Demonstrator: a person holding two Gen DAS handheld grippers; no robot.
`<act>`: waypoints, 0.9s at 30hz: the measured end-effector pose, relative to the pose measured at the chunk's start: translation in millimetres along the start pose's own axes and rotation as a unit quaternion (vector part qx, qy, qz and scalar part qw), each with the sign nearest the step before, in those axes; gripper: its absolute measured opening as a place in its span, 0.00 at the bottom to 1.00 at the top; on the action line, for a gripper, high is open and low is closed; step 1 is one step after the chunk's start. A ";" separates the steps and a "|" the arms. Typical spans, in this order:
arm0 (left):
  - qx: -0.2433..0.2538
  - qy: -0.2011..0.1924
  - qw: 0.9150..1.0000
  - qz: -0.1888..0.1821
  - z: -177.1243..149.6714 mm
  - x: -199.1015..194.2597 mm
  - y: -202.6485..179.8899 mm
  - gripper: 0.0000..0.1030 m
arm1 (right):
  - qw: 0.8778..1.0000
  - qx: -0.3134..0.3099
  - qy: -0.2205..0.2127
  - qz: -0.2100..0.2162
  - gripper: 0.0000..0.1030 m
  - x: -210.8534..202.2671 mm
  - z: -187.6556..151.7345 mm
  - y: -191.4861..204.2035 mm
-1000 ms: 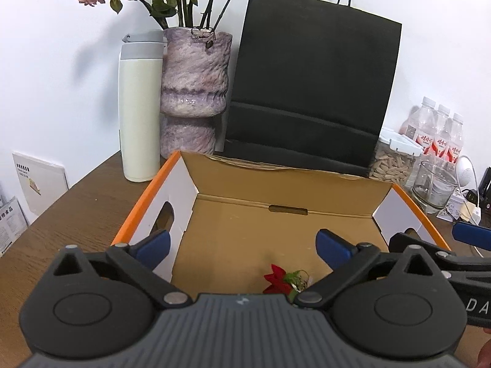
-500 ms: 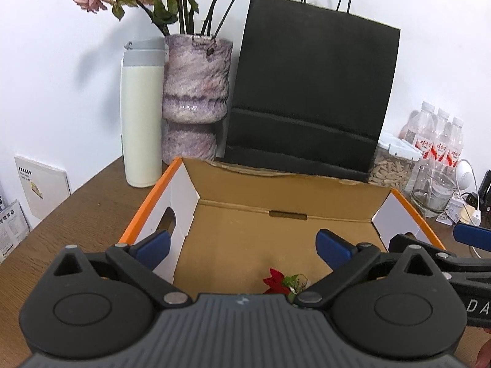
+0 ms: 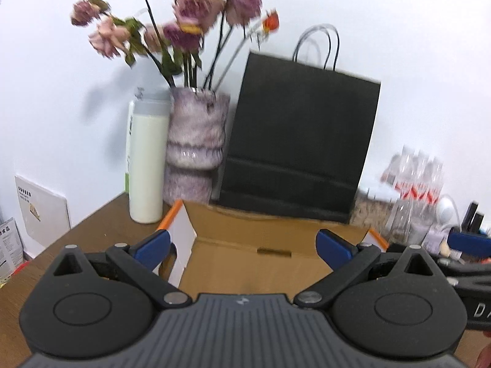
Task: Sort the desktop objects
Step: 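Withdraw both tools from the box back toward the table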
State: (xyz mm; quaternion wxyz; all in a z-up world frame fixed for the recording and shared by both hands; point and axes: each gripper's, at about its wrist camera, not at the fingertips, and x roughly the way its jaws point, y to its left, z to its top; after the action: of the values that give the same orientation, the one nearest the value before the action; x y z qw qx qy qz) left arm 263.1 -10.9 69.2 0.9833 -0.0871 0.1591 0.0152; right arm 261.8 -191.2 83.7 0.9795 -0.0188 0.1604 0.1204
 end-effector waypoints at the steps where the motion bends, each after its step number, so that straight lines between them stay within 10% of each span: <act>1: 0.000 -0.004 1.000 -0.001 1.1 -3.2 0.5 1.00 | 1.000 -0.002 -0.003 0.001 1.00 -4.2 -0.2 0.9; 27: 0.040 -0.013 0.999 -0.018 -40.1 -107.0 8.2 1.00 | 0.999 -0.037 0.009 -0.007 1.00 -104.1 -50.6 15.1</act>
State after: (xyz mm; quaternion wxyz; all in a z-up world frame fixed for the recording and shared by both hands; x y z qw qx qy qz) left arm 148.7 -10.2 64.1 0.9881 -0.0506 0.1450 -0.0079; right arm 146.7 -204.2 69.0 0.9774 -0.0571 0.1650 0.1192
